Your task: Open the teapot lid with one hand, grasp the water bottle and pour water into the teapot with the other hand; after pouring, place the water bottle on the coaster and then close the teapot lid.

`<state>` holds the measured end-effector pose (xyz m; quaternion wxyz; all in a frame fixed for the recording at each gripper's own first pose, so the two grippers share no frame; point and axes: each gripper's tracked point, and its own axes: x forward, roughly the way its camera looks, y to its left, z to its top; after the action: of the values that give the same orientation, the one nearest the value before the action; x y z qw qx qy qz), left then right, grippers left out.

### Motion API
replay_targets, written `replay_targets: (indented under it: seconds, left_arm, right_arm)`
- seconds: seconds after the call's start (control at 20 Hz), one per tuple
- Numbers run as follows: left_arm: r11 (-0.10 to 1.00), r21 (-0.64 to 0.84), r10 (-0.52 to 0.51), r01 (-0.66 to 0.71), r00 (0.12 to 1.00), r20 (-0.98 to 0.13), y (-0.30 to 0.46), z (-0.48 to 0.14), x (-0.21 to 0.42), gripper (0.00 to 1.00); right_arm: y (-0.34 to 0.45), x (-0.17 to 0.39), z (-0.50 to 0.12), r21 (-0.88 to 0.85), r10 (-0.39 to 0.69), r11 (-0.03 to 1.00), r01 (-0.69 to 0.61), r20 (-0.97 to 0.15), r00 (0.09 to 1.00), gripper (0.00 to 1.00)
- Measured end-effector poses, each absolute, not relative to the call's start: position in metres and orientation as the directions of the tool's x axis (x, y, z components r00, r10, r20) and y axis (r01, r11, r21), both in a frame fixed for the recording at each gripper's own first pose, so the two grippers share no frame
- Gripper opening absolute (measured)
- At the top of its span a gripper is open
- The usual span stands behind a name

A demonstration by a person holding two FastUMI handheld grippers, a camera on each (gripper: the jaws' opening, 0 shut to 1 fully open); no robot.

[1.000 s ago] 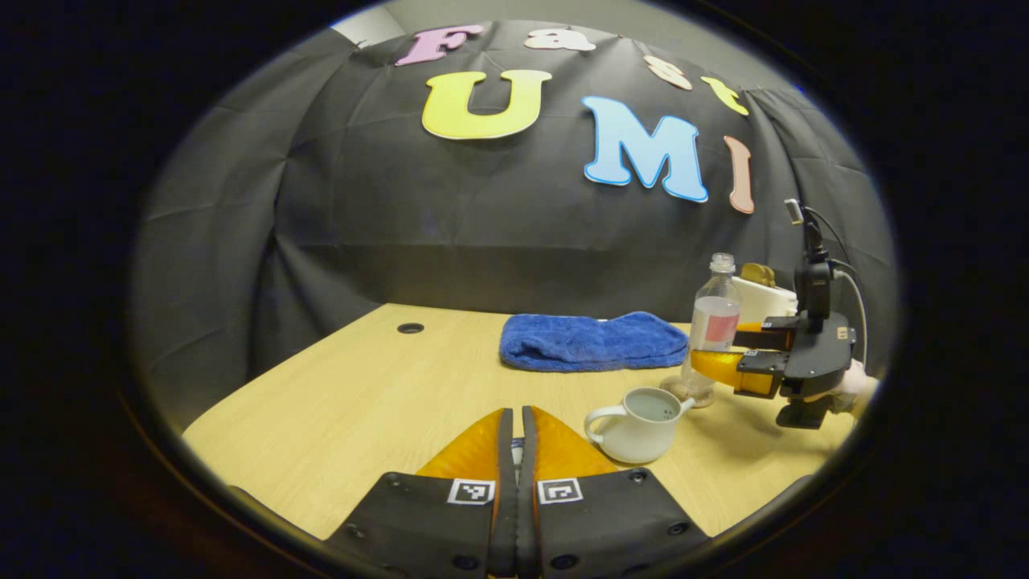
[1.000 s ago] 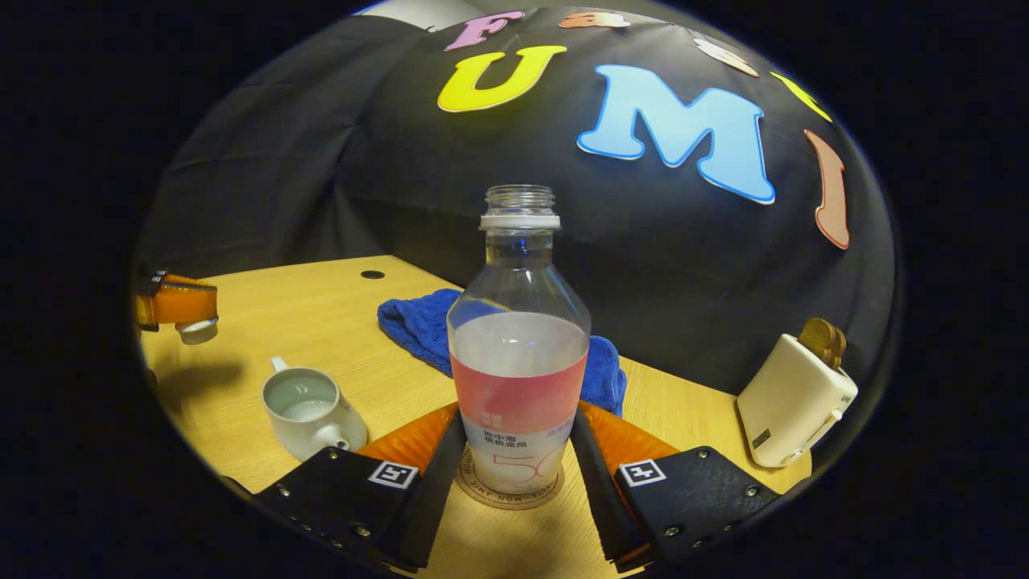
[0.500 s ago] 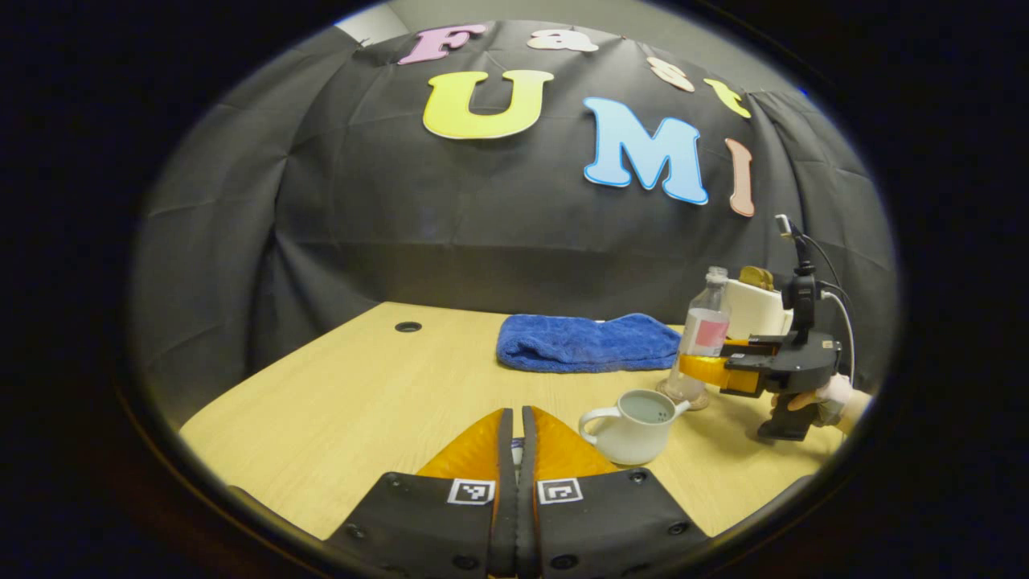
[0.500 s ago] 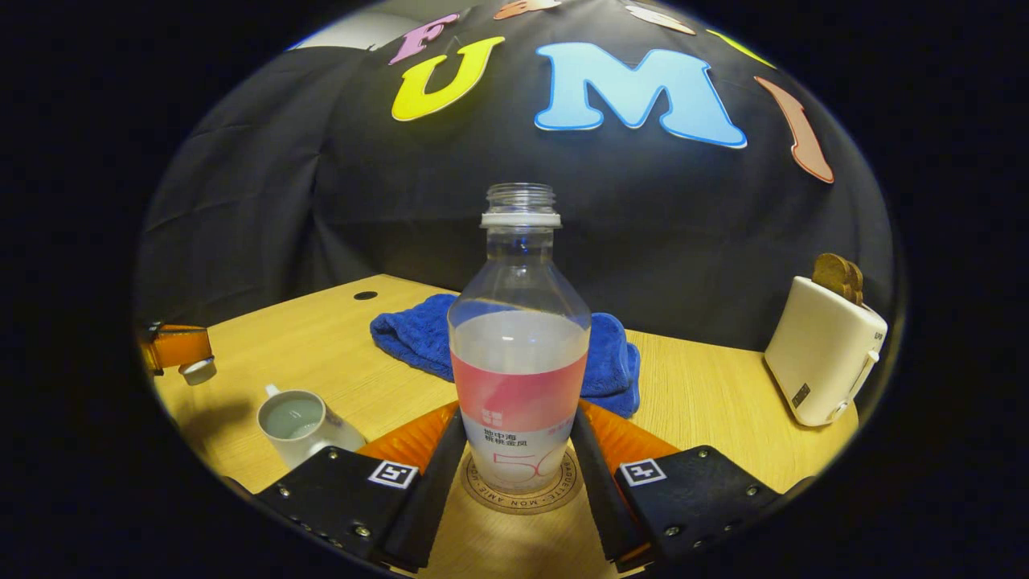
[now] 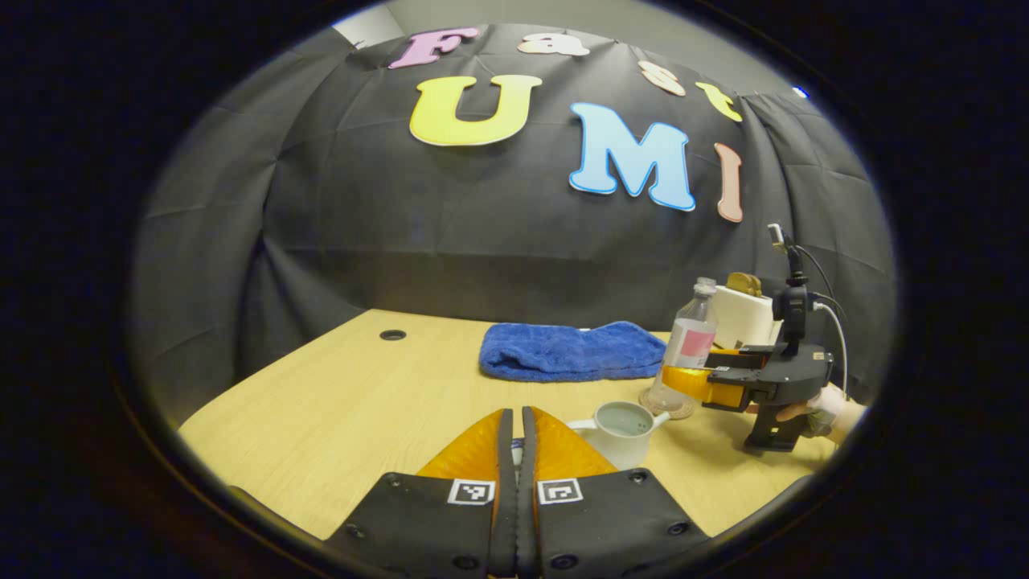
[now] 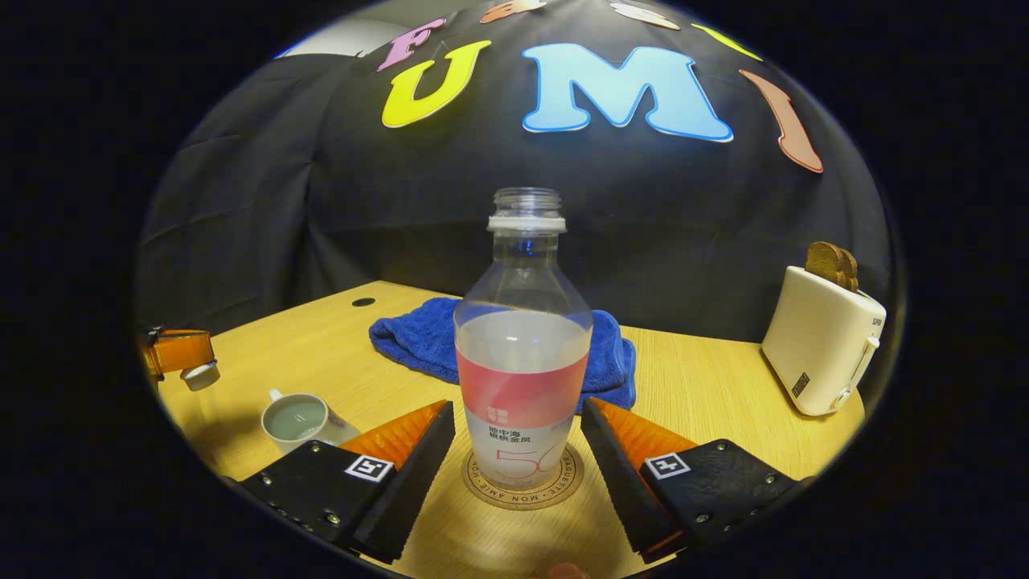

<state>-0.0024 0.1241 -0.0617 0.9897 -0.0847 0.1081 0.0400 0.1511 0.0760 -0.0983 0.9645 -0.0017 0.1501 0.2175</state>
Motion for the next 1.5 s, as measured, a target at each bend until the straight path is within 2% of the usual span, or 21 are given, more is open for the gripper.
replay_targets:
  seconds: [0.4, 0.75, 1.15, 1.25, 1.3, 1.5]
  left_arm:
    - [0.991, -0.134, -0.003, -0.018, 0.988, -0.155, 0.092, -0.029, 0.036, 0.05]
    - [0.993, -0.107, -0.061, 0.043, 0.984, -0.168, 0.049, -0.04, 0.069, 0.05]
    - [0.995, -0.093, -0.064, 0.046, 0.976, -0.207, 0.027, -0.067, 0.09, 0.05]
    - [0.996, -0.083, -0.058, 0.041, 0.975, -0.213, 0.025, -0.072, 0.094, 0.05]
    - [0.996, -0.076, -0.052, 0.036, 0.975, -0.217, 0.025, -0.073, 0.094, 0.05]
    - [0.998, -0.063, -0.035, 0.022, 0.975, -0.219, 0.026, -0.075, 0.094, 0.06]
  right_arm:
    - [0.049, 0.129, -0.081, 0.077, 0.397, 0.918, -0.39, -0.233, 0.888, 0.98]
    - [0.035, 0.104, -0.057, 0.064, 0.376, 0.927, -0.37, -0.146, 0.915, 0.98]
    - [0.033, 0.09, -0.044, 0.056, 0.384, 0.923, -0.381, -0.072, 0.921, 0.98]
    - [0.032, 0.09, -0.046, 0.076, 0.387, 0.921, -0.382, -0.072, 0.919, 0.94]
    - [0.031, 0.091, -0.046, 0.084, 0.387, 0.921, -0.381, -0.073, 0.919, 0.98]
    - [0.027, 0.093, -0.053, 0.111, 0.386, 0.92, -0.376, -0.085, 0.919, 0.98]
